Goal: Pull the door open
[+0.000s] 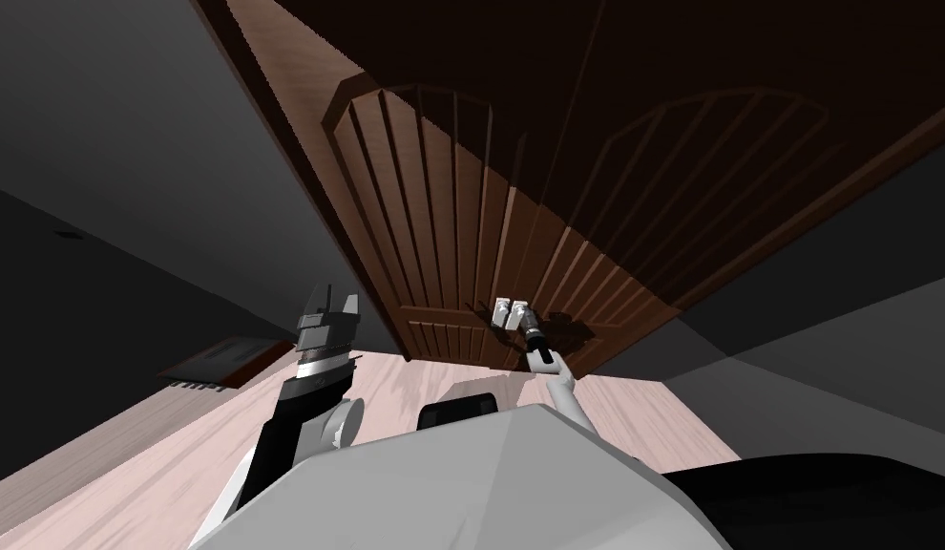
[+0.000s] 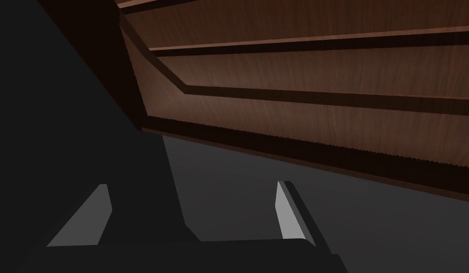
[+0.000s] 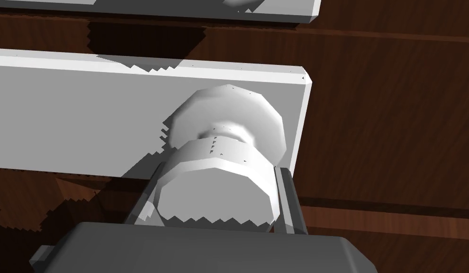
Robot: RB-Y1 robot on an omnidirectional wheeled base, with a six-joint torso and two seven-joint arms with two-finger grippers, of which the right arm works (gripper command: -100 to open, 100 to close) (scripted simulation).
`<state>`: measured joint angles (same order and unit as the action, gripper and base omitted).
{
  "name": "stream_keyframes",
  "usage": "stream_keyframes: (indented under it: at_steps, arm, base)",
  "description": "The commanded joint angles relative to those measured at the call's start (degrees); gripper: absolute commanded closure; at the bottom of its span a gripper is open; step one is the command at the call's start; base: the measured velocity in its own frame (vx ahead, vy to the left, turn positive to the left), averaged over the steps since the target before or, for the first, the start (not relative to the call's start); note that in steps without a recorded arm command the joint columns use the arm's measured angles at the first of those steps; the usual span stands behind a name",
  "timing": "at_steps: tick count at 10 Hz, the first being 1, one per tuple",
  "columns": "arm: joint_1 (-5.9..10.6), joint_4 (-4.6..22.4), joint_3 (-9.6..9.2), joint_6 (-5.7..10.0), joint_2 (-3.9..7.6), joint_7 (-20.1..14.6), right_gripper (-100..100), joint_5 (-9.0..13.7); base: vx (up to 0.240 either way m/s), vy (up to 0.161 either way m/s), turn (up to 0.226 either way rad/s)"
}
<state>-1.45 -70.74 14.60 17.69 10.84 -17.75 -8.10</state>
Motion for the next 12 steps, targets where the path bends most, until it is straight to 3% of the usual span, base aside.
stream_keyframes:
  at_steps: [1,4,5,10,12]
  arm:
    - [-0.04,-0.06,0.30,0.02,0.21,-0.02,100,0.05]
    - [-1.94,0.52,1.76,-0.21,1.68,-0.39,100,0.34]
    - [-1.64,0.67,1.37,0.25,1.56,-0.56,-100,0.31]
    - [-1.75,-1.49,-1.39,0.83,0.57,-1.72,-100,-0.16]
    - [-3.23,-1.99,0.47,-0.36,1.15,-1.32,-100,0.06]
  base:
    - [0.000,0.000,0.000]
    - [-0.166,-0.073,-0.105]
    - [-0.194,-0.014,-0.013]
    - [-0.182,0.099,0.050]
    - [-0.055,0.014,-0.090]
